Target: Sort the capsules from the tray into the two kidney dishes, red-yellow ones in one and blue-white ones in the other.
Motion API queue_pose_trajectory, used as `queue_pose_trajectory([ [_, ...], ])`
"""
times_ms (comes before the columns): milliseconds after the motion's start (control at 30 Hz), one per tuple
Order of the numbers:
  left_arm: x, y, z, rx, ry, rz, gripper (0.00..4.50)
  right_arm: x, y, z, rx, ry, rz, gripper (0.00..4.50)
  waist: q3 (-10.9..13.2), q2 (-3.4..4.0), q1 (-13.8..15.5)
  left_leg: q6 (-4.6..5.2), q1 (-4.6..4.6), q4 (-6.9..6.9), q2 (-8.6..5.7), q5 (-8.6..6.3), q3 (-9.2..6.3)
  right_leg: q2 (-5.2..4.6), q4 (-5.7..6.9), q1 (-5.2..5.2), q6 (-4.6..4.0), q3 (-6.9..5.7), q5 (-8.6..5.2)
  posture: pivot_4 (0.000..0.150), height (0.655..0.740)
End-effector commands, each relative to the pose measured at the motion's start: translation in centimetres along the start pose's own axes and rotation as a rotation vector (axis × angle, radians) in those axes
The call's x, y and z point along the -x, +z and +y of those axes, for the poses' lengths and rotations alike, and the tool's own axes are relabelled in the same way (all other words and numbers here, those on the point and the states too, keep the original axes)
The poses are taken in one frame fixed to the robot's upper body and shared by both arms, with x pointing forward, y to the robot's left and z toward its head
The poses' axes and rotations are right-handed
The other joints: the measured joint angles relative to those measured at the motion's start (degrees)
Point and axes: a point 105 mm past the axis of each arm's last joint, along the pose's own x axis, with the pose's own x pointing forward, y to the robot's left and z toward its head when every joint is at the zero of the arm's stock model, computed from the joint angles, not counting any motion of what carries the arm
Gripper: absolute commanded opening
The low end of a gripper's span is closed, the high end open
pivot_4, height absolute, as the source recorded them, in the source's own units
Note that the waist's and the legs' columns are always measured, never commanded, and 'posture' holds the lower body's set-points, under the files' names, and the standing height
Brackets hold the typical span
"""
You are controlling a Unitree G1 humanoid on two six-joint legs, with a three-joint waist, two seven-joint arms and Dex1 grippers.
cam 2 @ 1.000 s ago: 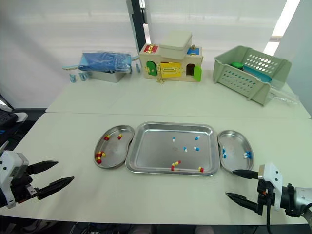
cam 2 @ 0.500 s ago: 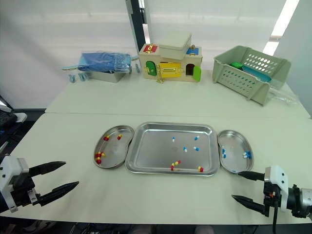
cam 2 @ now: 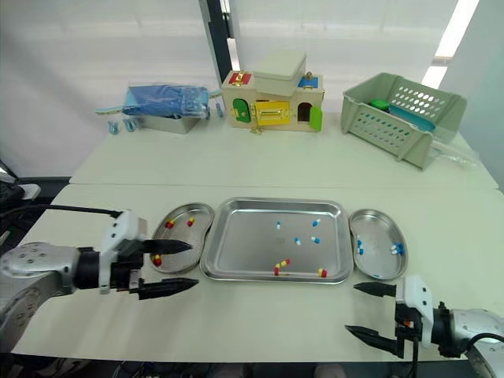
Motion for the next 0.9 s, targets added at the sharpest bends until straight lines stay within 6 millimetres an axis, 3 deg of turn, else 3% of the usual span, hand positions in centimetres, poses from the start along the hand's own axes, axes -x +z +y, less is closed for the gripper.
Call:
queue_pose_trajectory([
  [33, -1.8, 1.3, 0.3, -0.058, -0.042, 0.006, 4.47, -0.8, 1.2, 0.6, 0.019, -0.002, -0.033, 4.50, 0.01, -0.01, 0.10, 0.00, -0.02, 0.02, 0.00, 0.00, -0.01, 0.00, 0.00, 0.00, 0.00, -0.01, 0.00, 0.150, 0.7400],
  [300, -6.2, 2.3, 2.1, -0.154, -0.098, 0.067, 4.47, -1.9, 2.3, 1.4, 0.006, -0.016, -0.052, 4.50, 0.01, -0.03, 0.04, 0.00, -0.06, 0.07, -0.02, 0.00, -0.01, 0.01, 0.01, -0.02, 0.01, -0.01, 0.00, 0.150, 0.7400],
  [500, -8.9, 5.3, 2.7, -0.286, -0.171, 0.026, 4.47, -2.2, 2.8, 1.6, -0.003, -0.031, -0.055, 4.50, 0.04, -0.08, 0.09, -0.03, -0.13, 0.15, -0.04, 0.02, -0.05, 0.01, 0.00, -0.02, 0.01, -0.05, 0.00, 0.150, 0.7400],
  [700, -10.2, 6.2, 2.6, -0.392, -0.268, 0.019, 4.47, -2.2, 2.7, 1.9, -0.015, -0.044, -0.057, 4.50, 0.05, -0.09, -0.26, -0.03, -0.11, 0.16, -0.03, 0.02, -0.03, 0.01, 0.01, -0.02, 0.01, -0.05, 0.00, 0.150, 0.7400],
  [800, -10.4, 6.1, 3.0, -0.363, -0.268, 0.048, 4.47, -2.1, 2.6, 2.0, -0.019, -0.050, -0.056, 4.50, 0.05, -0.09, -0.21, -0.05, -0.12, 0.19, -0.04, 0.03, -0.03, 0.01, 0.01, -0.01, 0.01, -0.06, 0.00, 0.150, 0.7400],
  [900, -10.5, 5.8, 2.9, -0.380, -0.299, 0.061, 3.90, -2.0, 2.4, 2.1, -0.025, -0.062, -0.055, 4.50, 0.05, -0.10, -0.16, -0.03, -0.13, 0.19, -0.04, 0.02, -0.04, 0.01, 0.01, -0.01, 0.02, -0.07, 0.00, 0.150, 0.7400],
])
